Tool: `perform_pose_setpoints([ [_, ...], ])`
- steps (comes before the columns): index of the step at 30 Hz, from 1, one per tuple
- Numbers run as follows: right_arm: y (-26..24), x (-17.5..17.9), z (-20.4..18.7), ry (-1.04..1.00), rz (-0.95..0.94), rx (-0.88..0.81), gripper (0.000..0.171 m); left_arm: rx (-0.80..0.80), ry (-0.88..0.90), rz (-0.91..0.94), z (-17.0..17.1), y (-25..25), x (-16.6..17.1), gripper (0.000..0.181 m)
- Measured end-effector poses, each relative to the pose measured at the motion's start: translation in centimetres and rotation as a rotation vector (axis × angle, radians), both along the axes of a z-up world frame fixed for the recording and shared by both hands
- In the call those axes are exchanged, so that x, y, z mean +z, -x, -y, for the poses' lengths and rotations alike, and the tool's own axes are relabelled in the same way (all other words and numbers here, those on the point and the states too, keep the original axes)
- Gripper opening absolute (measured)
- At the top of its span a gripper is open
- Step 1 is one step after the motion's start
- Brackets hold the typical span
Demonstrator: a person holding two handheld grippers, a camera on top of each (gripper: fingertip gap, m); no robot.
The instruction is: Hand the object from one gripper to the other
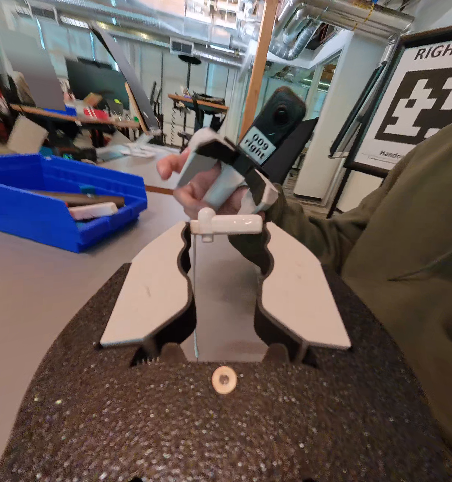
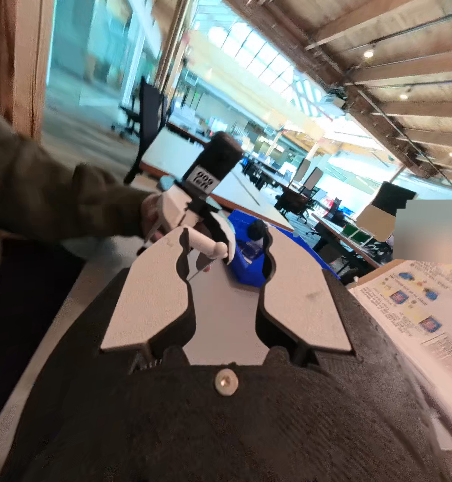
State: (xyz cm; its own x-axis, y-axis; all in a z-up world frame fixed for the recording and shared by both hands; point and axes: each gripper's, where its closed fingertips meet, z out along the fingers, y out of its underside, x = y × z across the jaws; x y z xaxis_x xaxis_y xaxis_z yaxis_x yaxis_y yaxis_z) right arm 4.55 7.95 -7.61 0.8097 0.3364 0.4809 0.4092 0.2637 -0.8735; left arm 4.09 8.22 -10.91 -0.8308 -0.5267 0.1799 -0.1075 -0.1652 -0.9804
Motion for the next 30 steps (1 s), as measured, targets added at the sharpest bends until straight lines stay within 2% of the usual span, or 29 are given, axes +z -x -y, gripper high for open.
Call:
perform_pose_setpoints([
  [3, 1.1, -2.1, 0.1, 0.113, 0.256, -0.024, 0.046, -0.083, 0.059, -0.125, -0.1, 0.8, 0.0, 0.051],
  [6, 1.6, -3.4, -0.4, 0.133, 0.474, -0.082, 0.043, -0.173, 0.065, -0.272, 0.0, 1.6, -0.9, 0.051],
  [9, 3.1, -4.4, -1.0, 0.15, 0.509, -0.031, 0.035, -0.195, 0.038, -0.318, 0.0, 1.9, -1.7, 0.051],
  [12, 3.5, -5.1, -1.7, 0.135, 0.511, -0.012, 0.016, -0.216, 0.023, -0.353, 0.2, 2.1, -2.2, 0.051],
  [15, 3.0, -5.3, -2.2, 0.165, 0.482, -0.031, 0.014, -0.183, 0.031, -0.357, -0.3, 1.6, -2.3, 0.051],
  [18, 1.6, -4.7, -2.9, 0.176, 0.465, -0.144, 0.013, -0.083, 0.066, -0.319, -1.2, 0.4, -1.6, 0.05],
  [21, -0.5, -2.9, -3.3, 0.052, 0.549, -0.313, 0.013, 0.086, 0.034, -0.255, -2.6, -0.9, -1.0, 0.068],
  [24, -2.6, -0.7, -3.2, -0.101, 0.613, -0.488, 0.013, 0.183, -0.04, -0.187, -3.5, -1.1, -0.4, 0.08],
  [25, -3.4, -0.4, -3.1, -0.105, 0.598, -0.535, 0.013, 0.224, -0.052, -0.17, -3.9, -1.2, 0.1, 0.081],
  [27, -4.8, -0.2, -2.9, -0.074, 0.452, -0.569, 0.013, 0.345, -0.058, -0.135, -5.4, -1.6, 1.2, 0.081],
  [30, -5.4, 0.9, -2.5, -0.071, 0.052, -0.472, 0.013, 0.496, -0.054, -0.052, -7.1, -1.8, 2.6, 0.071],
])
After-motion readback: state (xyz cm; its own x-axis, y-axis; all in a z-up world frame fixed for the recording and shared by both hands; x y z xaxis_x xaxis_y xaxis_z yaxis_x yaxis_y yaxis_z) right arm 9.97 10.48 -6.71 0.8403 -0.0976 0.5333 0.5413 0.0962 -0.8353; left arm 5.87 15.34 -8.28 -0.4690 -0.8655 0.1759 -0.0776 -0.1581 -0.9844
